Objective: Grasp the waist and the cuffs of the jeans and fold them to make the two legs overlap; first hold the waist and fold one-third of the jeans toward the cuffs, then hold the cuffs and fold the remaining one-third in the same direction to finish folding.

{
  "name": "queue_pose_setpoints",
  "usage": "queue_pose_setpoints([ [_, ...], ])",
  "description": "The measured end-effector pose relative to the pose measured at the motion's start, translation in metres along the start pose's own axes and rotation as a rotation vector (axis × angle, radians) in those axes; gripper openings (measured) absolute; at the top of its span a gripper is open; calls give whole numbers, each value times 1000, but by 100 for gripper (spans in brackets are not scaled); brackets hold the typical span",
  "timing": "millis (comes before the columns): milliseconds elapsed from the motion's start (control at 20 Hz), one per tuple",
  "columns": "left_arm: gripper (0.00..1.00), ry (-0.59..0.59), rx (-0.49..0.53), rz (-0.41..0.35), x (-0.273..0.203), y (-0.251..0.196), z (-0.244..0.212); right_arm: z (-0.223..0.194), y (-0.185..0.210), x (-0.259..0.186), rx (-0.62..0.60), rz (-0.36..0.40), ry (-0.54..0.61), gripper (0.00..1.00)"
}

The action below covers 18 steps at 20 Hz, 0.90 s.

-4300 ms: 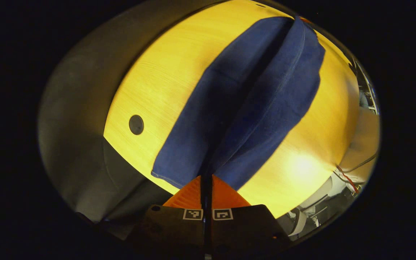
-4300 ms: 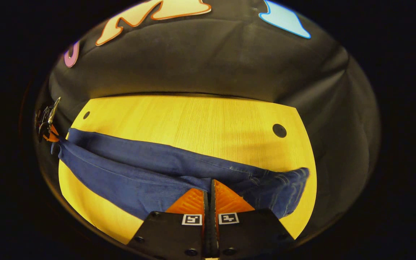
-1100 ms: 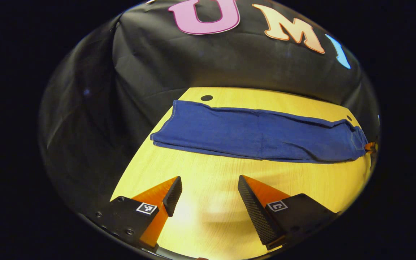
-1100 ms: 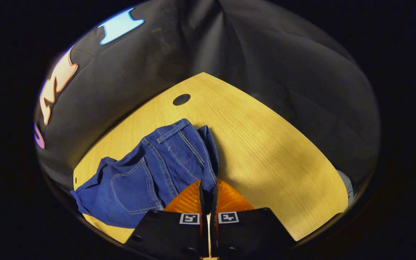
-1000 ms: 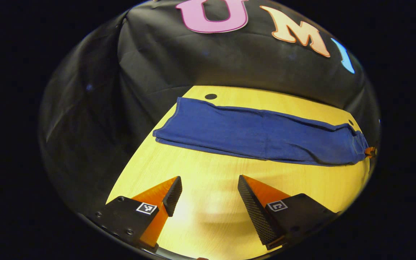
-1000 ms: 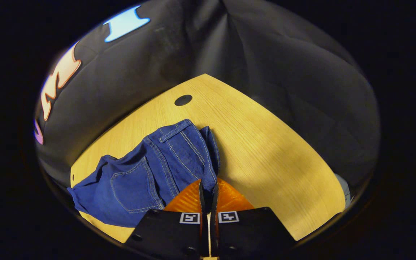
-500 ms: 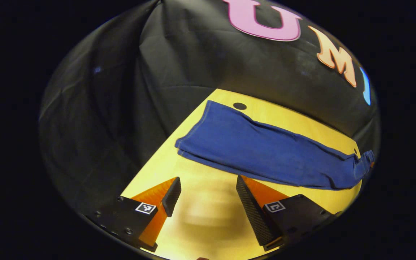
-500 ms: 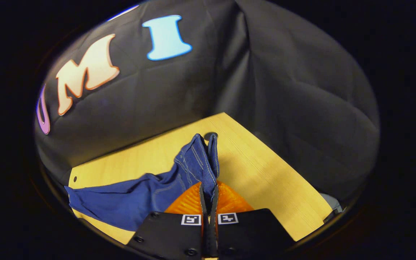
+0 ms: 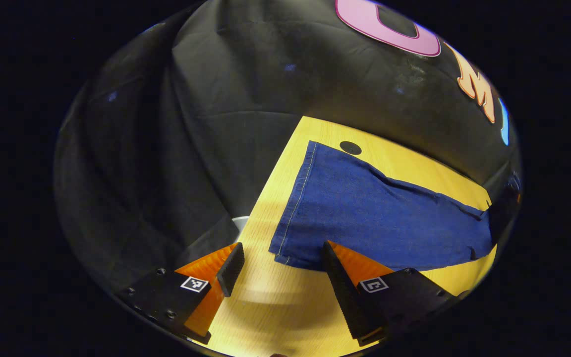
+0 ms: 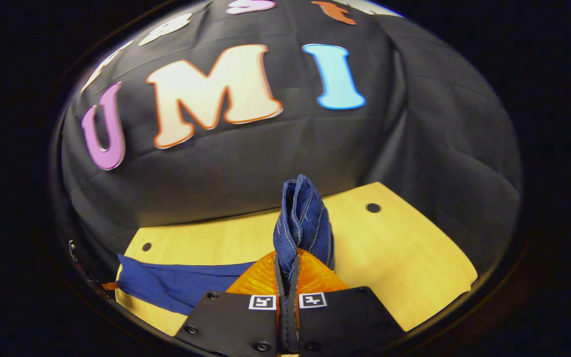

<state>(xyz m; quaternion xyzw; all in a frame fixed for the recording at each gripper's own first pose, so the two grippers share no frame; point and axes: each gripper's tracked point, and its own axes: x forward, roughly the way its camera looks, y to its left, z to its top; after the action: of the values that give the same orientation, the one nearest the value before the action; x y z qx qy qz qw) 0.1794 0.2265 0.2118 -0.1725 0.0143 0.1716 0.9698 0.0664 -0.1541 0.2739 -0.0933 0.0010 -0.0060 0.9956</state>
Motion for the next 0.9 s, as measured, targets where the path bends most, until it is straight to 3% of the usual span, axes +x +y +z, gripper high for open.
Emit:
queue_pose_setpoints([
  [250,95,31,-14,-21,-1,1,-5,-6,-4,-7,-120,215,33,2],
  [450,94,65,34,-19,-3,0,-8,-8,-31,-1,-171,357,137,2],
  [600,94,77,56,-14,-2,-1,-10,-9,-49,26,-225,385,215,3],
  [750,94,72,65,-4,-2,-3,-11,-29,-35,36,-225,376,238,2],
  [900,83,55,69,-12,-8,0,2,-32,-34,45,-238,348,260,0],
])
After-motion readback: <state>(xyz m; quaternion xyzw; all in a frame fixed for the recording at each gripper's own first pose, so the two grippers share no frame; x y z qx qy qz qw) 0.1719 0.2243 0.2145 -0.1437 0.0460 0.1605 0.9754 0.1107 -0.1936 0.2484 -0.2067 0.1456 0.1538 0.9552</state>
